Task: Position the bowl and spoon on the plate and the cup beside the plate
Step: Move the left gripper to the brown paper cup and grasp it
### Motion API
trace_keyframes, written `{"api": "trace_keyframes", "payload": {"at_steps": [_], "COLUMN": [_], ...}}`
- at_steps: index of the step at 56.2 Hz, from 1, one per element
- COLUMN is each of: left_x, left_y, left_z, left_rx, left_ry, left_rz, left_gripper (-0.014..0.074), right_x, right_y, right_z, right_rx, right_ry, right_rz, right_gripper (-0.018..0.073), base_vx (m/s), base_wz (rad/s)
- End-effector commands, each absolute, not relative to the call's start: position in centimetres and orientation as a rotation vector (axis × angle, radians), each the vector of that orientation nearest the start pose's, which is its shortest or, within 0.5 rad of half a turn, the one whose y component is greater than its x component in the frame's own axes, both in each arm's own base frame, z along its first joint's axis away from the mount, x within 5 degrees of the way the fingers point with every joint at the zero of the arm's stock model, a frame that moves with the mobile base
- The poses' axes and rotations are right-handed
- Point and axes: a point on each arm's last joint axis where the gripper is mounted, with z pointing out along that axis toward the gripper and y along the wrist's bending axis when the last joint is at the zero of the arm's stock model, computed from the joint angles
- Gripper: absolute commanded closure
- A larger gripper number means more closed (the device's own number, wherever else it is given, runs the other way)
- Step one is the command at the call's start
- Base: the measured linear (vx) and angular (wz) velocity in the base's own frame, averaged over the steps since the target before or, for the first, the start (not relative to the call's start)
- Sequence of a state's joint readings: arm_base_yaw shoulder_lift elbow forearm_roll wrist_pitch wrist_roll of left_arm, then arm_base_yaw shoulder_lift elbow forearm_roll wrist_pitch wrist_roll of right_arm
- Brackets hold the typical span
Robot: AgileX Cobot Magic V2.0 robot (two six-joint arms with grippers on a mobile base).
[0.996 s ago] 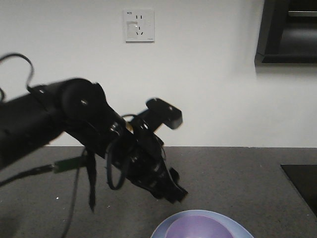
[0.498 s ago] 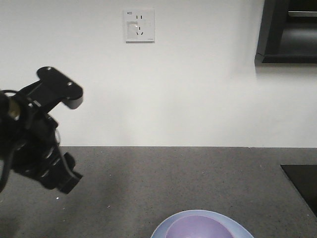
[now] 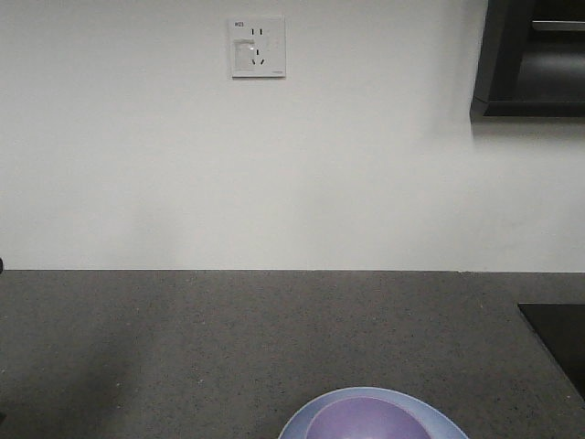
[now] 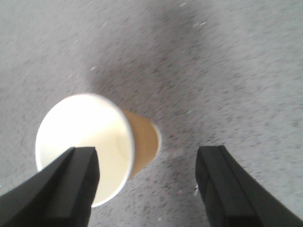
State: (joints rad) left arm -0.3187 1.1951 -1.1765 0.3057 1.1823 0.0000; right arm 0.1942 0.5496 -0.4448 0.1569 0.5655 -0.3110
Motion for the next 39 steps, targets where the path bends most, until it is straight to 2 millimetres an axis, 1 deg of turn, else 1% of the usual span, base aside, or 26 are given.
{"api": "trace_keyframes", "payload": {"at_steps": [1,10,17,21,26,31,34,39], "left_x": [21.9,22.4,23.1,23.7,24.2,24.8,25.0,25.2], "left_y": [-3.7,-2.9,-2.8,-3.0,-3.2,-3.4,-3.5,-3.5], "left_z": [36.8,35.0,33.6,32.8,32.1,31.3,31.1,31.0], "left_rx": [0.438,0.418,0.424,0.436,0.444,0.452,0.456,0.461], "left_ry": [2.490,2.503,2.540,2.564,2.595,2.621,2.630,2.627], "left_rz": [0.339,0.351,0.357,0.360,0.353,0.341,0.342,0.345], "left_gripper": [0.0037,0.0037,0.0042,0.0058,0.0104,0.0202,0.0293,0.0496], "right_x": [10.7,10.7,10.7,10.7,10.7,10.7,10.7,10.7], "right_y": [2.8,2.8,2.8,2.8,2.8,2.8,2.8,2.8], "right_z": [28.6,28.5,28.5,28.5,28.4,28.4,28.4,28.4], "right_rx": [-0.419,-0.424,-0.424,-0.424,-0.424,-0.425,-0.425,-0.425], "right_ry": [2.013,2.027,2.027,2.027,2.028,2.030,2.031,2.031], "right_rz": [0.086,0.088,0.088,0.088,0.088,0.089,0.089,0.089], "right_gripper": [0.0568,0.0568,0.0568,0.0568,0.0568,0.0568,0.0568,0.0568], "base_vx": [0.00,0.00,0.00,0.00,0.00,0.00,0.00,0.00], "base_wz": [0.00,0.00,0.00,0.00,0.00,0.00,0.00,0.00]}}
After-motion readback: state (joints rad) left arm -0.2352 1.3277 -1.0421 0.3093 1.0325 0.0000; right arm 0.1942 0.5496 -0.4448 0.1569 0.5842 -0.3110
